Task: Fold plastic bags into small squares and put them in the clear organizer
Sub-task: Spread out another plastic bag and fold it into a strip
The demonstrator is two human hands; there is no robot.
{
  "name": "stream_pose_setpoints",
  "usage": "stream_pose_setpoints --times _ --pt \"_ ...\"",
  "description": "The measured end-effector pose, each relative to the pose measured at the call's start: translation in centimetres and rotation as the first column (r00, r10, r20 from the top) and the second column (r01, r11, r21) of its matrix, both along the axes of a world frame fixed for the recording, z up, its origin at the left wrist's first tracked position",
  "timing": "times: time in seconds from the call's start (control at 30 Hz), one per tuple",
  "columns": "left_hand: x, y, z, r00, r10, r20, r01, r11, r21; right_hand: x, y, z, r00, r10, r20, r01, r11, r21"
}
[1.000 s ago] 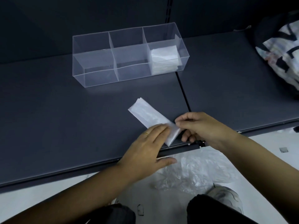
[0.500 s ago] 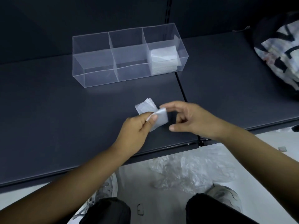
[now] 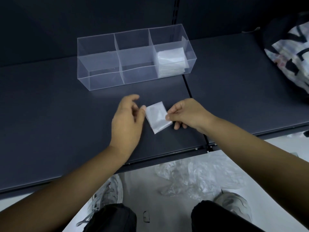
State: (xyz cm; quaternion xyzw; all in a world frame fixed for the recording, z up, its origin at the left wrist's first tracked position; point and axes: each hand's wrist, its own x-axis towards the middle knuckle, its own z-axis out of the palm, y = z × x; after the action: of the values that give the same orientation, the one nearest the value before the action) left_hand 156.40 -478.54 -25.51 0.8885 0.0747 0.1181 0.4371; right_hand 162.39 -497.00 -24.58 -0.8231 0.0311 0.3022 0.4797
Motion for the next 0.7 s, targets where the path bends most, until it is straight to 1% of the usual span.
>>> stream_pose_setpoints --times 0.03,0.07,0.1,0.13,0.17,0.2,0.27,0.3,0.37,0.43,0.5,0.57,0.7 --pt "-0.2 -0.2 -0.1 0.993 -0.098 0.068 0.087 0.986 0.142 0.1 0.2 0.1 1.0 0.0 -0.011 0.0 1.0 -0.012" --pt "-0.4 -0.5 -0.4 0.974 -0.207 0.09 0.177 0.949 0.26 0.2 0.3 0.2 1.0 0.003 -0.018 -0.003 1.0 -0.024" --pt "-0.4 -0.9 -0.8 0.951 -0.3 0.068 0.259 0.901 0.349 0.3 0.4 0.2 1.0 0.007 -0.024 -0.008 0.999 -0.04" --pt "-0.5 -1.3 -1.2 0.931 -0.366 -0.008 0.337 0.85 0.406 0.4 0.6 0.4 0.999 0.014 -0.03 -0.016 0.998 -0.062" --pt "-0.5 -1.5 -1.5 0.911 -0.396 -0.113 0.403 0.803 0.439 0.5 0.6 0.5 0.999 0.021 -0.036 -0.024 0.996 -0.086" --pt "-0.6 -1.5 -1.9 0.895 -0.394 -0.208 0.445 0.762 0.471 0.5 0.6 0.6 0.999 0.026 -0.037 -0.03 0.994 -0.105" --pt "-0.6 -1.0 -2.8 0.885 -0.35 -0.307 0.465 0.705 0.535 0.3 0.7 0.5 1.0 0.024 -0.001 -0.024 0.992 -0.122" --pt "-0.7 -0.8 -3.1 0.882 -0.331 -0.335 0.468 0.69 0.552 -0.1 0.7 0.4 0.998 0.019 0.057 -0.011 0.992 -0.129" --pt "-0.7 -0.8 -3.3 0.877 -0.301 -0.373 0.472 0.68 0.561 -1.5 0.9 -0.2 0.968 0.028 0.25 0.019 0.983 -0.185" --pt "-0.6 -0.9 -3.2 0.878 -0.28 -0.389 0.468 0.677 0.568 -3.3 1.0 -1.1 0.902 0.096 0.422 0.038 0.954 -0.299" --pt "-0.5 -0.8 -3.2 0.878 -0.25 -0.408 0.461 0.666 0.586 -4.6 0.9 -2.0 0.837 0.135 0.531 0.083 0.927 -0.366" --pt "-0.5 -0.7 -3.2 0.876 -0.218 -0.43 0.458 0.654 0.602 -5.1 0.7 -2.6 0.801 0.113 0.588 0.148 0.915 -0.376" --pt "-0.3 -0.5 -3.3 0.877 -0.16 -0.452 0.442 0.638 0.631 -5.1 0.8 -2.8 0.788 0.053 0.613 0.243 0.888 -0.39"
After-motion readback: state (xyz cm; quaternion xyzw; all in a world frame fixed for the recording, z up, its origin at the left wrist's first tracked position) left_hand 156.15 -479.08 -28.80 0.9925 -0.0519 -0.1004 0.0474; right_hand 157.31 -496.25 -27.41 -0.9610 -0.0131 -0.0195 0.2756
